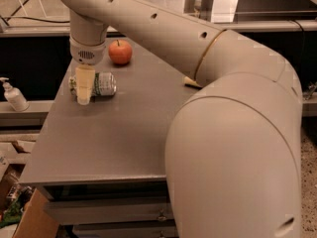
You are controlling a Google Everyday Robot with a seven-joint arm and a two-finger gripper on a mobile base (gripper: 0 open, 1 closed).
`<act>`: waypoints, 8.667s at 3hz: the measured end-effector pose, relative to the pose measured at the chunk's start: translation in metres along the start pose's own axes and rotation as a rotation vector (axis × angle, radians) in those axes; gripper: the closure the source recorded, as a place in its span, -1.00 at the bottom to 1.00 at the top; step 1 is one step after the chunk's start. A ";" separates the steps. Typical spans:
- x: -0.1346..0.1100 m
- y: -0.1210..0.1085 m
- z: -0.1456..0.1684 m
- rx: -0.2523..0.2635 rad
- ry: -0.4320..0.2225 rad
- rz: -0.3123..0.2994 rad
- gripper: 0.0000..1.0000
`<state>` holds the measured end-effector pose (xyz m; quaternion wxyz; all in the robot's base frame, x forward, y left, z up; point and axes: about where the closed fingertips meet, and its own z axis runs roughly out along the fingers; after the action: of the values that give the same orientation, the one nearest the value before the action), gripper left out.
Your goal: Place 7up can upright
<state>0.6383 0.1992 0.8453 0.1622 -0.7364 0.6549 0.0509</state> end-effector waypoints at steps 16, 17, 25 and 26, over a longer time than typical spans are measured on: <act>0.007 0.033 -0.083 0.121 -1.284 0.452 1.00; 0.006 0.040 -0.071 0.121 -1.285 0.462 1.00; 0.072 0.078 -0.067 0.193 -1.188 0.493 -1.00; 0.114 0.091 -0.069 0.232 -1.120 0.544 -1.00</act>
Offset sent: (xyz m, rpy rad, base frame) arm -0.0116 0.0062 -0.0177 -0.0556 0.0106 -0.0162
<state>0.5552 0.0614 0.8620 0.5402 -0.3831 0.6356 0.3966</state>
